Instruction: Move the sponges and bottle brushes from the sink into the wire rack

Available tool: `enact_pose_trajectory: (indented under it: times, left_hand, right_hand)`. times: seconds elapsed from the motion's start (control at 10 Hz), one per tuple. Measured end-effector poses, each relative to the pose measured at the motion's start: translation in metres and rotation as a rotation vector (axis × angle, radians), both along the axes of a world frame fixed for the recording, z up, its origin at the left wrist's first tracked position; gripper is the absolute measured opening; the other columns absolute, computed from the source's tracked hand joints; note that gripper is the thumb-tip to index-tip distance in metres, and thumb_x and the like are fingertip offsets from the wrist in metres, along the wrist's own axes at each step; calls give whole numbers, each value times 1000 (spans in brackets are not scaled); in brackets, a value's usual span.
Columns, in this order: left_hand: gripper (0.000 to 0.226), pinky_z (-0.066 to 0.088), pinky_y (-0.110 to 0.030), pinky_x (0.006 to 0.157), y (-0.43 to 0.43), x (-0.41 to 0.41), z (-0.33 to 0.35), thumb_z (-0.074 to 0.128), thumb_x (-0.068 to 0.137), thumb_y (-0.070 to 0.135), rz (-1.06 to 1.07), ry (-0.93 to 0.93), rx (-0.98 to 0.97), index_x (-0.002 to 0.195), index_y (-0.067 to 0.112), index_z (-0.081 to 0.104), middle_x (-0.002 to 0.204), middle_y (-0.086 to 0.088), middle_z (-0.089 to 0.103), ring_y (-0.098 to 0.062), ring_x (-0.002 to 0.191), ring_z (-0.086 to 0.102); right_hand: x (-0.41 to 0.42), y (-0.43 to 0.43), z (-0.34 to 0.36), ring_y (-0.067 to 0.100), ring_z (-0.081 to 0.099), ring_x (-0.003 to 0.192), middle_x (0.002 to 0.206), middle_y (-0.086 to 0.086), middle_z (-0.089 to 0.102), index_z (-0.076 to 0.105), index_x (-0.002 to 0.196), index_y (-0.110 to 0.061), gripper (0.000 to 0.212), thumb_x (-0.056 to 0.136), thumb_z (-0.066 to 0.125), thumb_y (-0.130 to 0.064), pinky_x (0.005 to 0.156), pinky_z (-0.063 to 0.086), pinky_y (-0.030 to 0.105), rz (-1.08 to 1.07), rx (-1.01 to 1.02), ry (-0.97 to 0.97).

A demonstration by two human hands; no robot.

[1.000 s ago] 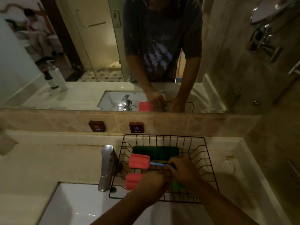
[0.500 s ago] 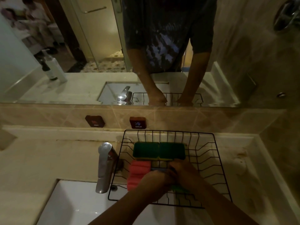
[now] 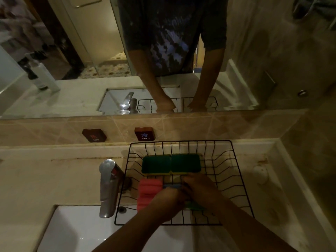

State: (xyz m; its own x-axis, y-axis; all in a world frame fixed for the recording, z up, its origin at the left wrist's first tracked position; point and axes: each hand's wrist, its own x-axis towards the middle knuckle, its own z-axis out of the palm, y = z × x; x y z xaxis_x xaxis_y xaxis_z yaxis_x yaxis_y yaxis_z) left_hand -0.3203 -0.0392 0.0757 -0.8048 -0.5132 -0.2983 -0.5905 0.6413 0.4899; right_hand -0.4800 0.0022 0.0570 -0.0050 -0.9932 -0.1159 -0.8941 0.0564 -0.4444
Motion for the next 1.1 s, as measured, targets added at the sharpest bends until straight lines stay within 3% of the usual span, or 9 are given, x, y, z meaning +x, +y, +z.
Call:
enact_pose_trajectory:
  times: [0.2, 0.3, 0.4, 0.5, 0.7, 0.8, 0.9, 1.0, 1.1]
  left_hand:
    - [25, 48, -32, 91, -1, 1, 0, 56, 96, 21, 34, -30, 10, 112, 9, 70, 115, -12, 68, -28, 105, 62]
    - [22, 52, -37, 88, -1, 2, 1, 54, 95, 25, 101, -79, 27, 105, 13, 70, 104, -8, 69, -21, 92, 62]
    - [23, 49, -30, 87, 0, 0, 0, 51, 98, 19, 99, -64, 47, 108, 5, 67, 101, -10, 64, -24, 93, 58]
    - [23, 45, -30, 78, -1, -2, 5, 50, 96, 22, 83, -96, 2, 105, 13, 69, 99, -7, 68, -26, 96, 63]
    - [27, 50, -36, 80, -2, -3, 9, 45, 98, 24, 59, -133, -52, 104, 11, 68, 103, -12, 69, -29, 95, 64]
    - [27, 44, -25, 70, -2, -3, 14, 41, 102, 19, 3, -116, -84, 118, 8, 60, 103, -14, 66, -26, 87, 62]
    - [23, 41, -21, 63, -2, -2, 21, 42, 102, 17, -28, -123, -66, 113, 8, 60, 96, -11, 65, -20, 78, 61]
    - [20, 46, -20, 61, -4, 4, 30, 44, 101, 15, -53, -99, -111, 105, 7, 63, 94, -12, 68, -19, 74, 63]
    - [20, 45, -21, 68, -3, 13, 43, 46, 100, 16, -41, -49, -145, 107, 10, 65, 98, -9, 69, -15, 79, 62]
  right_hand:
    - [0, 1, 2, 21, 55, 98, 111, 2, 60, 62, 104, -22, 21, 95, 53, -39, 78, 43, 33, 1, 16, 27]
    - [1, 1, 5, 21, 55, 99, 112, 2, 58, 62, 104, -22, 20, 95, 53, -38, 80, 45, 34, -16, 41, 22]
    - [2, 2, 8, 20, 54, 97, 111, 1, 59, 62, 104, -24, 19, 96, 53, -38, 77, 42, 32, -22, 53, 9]
    - [1, 3, 11, 17, 54, 96, 110, 0, 59, 62, 102, -24, 16, 96, 53, -36, 75, 40, 30, -23, 52, -1]
    - [2, 6, 21, 15, 51, 95, 110, -1, 57, 61, 103, -24, 13, 97, 51, -31, 77, 38, 28, -42, 59, -27]
    - [2, 9, 29, 15, 51, 95, 109, 0, 57, 61, 102, -22, 13, 97, 51, -28, 77, 39, 27, -46, 67, -47]
    - [5, 14, 38, 15, 54, 93, 109, 0, 60, 63, 101, -20, 14, 97, 51, -26, 77, 41, 27, -42, 20, -77]
    - [8, 19, 50, 18, 56, 99, 112, 3, 61, 64, 104, -16, 16, 98, 50, -24, 86, 47, 32, -29, 0, -86]
    - [15, 26, 60, 19, 55, 95, 105, 4, 60, 63, 101, -15, 18, 97, 51, -28, 85, 48, 37, -41, -28, -74]
